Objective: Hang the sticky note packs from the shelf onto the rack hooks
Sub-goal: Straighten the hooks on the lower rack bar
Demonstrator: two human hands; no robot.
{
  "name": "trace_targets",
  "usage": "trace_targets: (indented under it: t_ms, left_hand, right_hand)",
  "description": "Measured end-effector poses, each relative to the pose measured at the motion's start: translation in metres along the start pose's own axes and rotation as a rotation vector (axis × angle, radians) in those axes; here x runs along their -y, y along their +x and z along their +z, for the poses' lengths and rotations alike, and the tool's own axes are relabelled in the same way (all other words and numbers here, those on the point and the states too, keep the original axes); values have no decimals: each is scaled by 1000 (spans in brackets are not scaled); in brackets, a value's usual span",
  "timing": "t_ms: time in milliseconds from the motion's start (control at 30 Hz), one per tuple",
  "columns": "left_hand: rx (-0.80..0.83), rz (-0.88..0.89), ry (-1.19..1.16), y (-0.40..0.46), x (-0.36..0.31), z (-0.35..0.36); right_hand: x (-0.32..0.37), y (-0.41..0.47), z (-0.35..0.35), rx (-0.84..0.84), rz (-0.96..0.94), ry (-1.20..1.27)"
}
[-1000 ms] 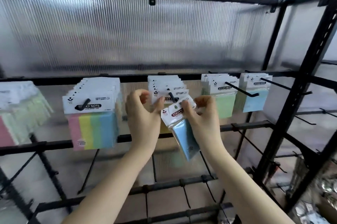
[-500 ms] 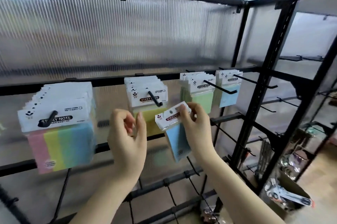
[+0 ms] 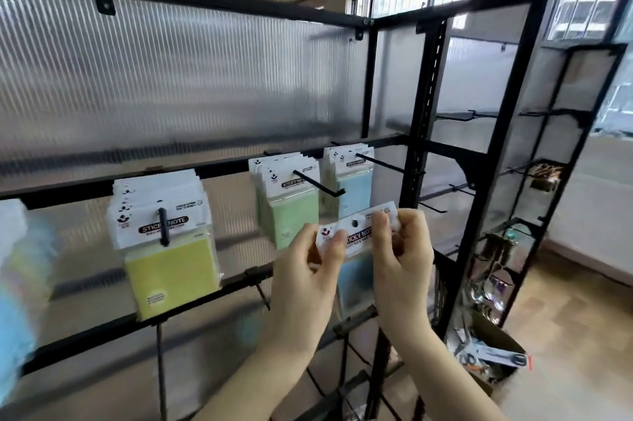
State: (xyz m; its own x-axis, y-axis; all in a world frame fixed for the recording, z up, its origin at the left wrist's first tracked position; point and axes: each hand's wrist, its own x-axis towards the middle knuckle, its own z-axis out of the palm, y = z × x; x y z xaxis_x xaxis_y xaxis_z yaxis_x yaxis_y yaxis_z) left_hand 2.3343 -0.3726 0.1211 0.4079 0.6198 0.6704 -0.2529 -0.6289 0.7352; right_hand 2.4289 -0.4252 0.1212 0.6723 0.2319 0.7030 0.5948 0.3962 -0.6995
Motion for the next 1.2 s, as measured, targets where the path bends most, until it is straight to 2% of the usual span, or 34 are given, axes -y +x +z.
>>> trace_targets:
  t_ms: [200,367,667,767,967,1067,1200]
  left_hand:
    - [41,13,-27,41,-2,61]
    - [23,10,-8,69,4,103]
    - [-65,-15,46,82,20,126]
    - [-135,-26,122,82,27,131]
    - [-433,-46,381,94,56,126]
    - [-459,-74,553,100,72,121]
    - [-471,-175,630,107,92,121]
  right_hand:
    - [-20,57,-42,20,-25,-24]
    - [-50,100,-60,44,24,-6]
    - [-87,131,-62,199,23,77]
    - [-101,134,-57,255,18,90]
    - [-125,140,-35,297,126,147]
    - [-142,145,-22,340,218,145]
    - [-168,147,-5,390,342,106]
